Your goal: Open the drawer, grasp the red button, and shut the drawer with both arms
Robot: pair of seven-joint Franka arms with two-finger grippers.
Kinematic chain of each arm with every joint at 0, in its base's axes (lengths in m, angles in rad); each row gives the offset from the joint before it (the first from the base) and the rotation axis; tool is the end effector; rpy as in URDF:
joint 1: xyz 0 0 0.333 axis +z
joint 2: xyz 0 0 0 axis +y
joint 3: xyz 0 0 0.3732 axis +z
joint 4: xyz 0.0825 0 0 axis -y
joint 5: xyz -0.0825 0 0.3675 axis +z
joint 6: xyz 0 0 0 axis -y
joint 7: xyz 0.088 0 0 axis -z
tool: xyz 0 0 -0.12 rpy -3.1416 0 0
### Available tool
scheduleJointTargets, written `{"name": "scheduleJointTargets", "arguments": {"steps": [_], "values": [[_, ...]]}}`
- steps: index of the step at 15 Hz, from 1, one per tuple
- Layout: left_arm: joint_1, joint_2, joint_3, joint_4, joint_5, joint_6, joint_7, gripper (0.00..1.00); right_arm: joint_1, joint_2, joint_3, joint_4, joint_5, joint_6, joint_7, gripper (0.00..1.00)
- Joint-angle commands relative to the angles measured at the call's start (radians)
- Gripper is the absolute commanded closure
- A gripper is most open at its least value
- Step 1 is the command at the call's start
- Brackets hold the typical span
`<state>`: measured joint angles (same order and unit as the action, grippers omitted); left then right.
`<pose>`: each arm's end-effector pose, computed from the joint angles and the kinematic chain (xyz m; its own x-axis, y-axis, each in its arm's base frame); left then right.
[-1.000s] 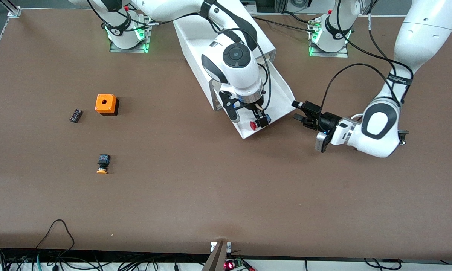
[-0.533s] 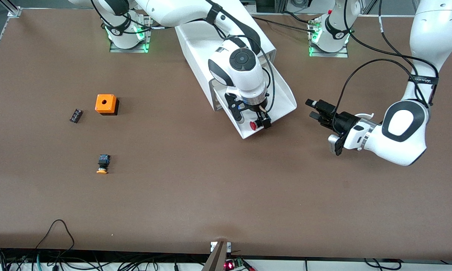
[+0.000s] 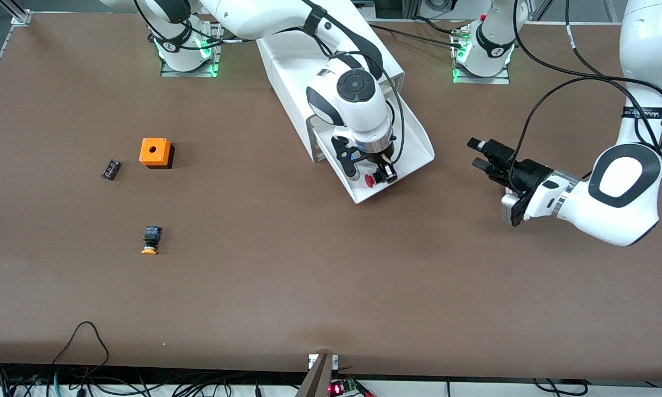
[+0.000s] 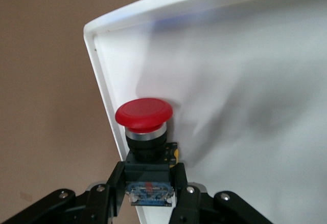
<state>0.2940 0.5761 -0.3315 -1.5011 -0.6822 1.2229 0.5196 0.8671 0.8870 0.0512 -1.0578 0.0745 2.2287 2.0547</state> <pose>0.6163 -0.0699 0.4083 0.7699 -0.6068 -0.1975 -0.0943 -0.4143 0.9052 0.5157 0.6526 0.3575 0.3756 -0.8990 -0.2252 -0.9215 -0.3362 -0.1947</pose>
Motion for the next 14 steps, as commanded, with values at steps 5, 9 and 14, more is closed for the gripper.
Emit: {"name": "scheduleJointTargets", "arguments": {"steps": [5, 9, 14], "values": [[0.01, -0.004, -0.012, 0.042, 0.047, -0.039, -0.013, 0.0, -0.072, 0.013, 0.009, 0.153, 0.017, -0.142, 0.022, 1.0], [0.007, -0.044, -0.017, 0.068, 0.172, -0.005, -0.048, 0.0, -0.148, -0.037, 0.035, 0.173, 0.038, -0.216, -0.039, 1.0], [-0.047, -0.085, -0.027, 0.087, 0.337, 0.125, -0.266, 0.0, -0.304, -0.109, 0.114, 0.171, 0.038, -0.362, -0.334, 1.0]]}}
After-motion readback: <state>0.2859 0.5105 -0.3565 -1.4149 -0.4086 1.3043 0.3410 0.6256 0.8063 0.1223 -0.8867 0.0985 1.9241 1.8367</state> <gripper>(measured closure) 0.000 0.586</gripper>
